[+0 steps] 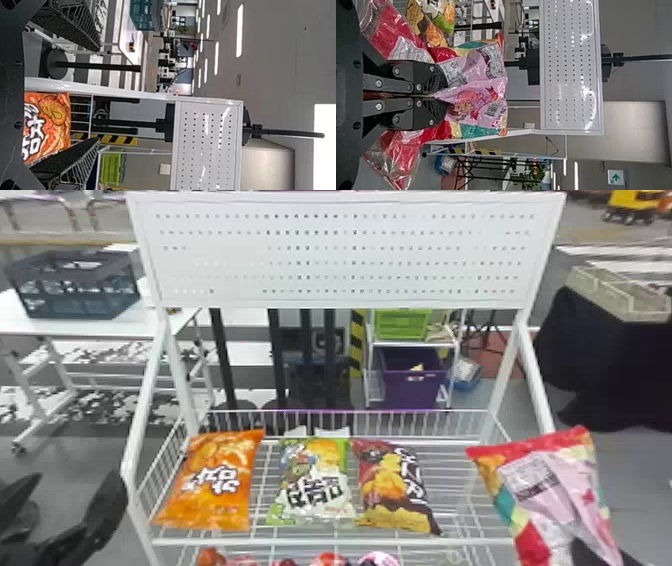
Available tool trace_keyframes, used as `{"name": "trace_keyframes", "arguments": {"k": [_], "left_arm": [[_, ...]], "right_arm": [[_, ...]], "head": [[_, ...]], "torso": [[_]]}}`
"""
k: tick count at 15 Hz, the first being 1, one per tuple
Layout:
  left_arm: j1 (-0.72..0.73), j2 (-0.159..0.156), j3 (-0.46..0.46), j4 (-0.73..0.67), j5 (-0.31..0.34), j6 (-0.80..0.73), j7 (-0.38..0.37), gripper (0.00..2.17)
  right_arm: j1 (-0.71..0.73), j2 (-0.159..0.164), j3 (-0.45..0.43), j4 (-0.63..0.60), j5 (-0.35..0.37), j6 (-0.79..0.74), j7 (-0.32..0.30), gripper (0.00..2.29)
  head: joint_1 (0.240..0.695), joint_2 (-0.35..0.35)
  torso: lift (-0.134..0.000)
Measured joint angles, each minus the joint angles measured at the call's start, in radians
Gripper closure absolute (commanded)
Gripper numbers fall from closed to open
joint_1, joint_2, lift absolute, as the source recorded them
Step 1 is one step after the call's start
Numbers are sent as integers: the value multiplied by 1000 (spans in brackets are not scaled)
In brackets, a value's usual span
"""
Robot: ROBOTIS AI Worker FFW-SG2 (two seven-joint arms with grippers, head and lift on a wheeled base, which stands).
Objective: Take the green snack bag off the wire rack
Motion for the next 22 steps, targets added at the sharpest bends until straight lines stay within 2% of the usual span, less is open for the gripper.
{"name": "trace_keyframes", "arguments": {"k": [11, 13, 16, 19, 22], "left_arm": [[7, -2, -2, -6, -10, -5, 7, 87], [3, 2, -25, -6, -22, -5, 14, 87], [-56, 27, -162, 15, -73, -3, 43, 87], [-207, 66, -391, 95, -122, 21, 111, 90], [-388, 72, -575, 214, -130, 44, 180, 90]], "right_arm": [[1, -2, -1, -7, -3, 0, 0, 2236], [0, -1, -1, -7, -3, 0, 0, 2236], [-2, 2, 6, -7, 0, 0, 0, 2236], [0, 3, 11, -18, 6, 0, 0, 2236], [2, 4, 13, -20, 9, 0, 0, 2236]], "head": [[499, 0], [499, 0], [499, 0], [499, 0], [499, 0]], "torso": [[0], [0], [0], [0], [0]]}}
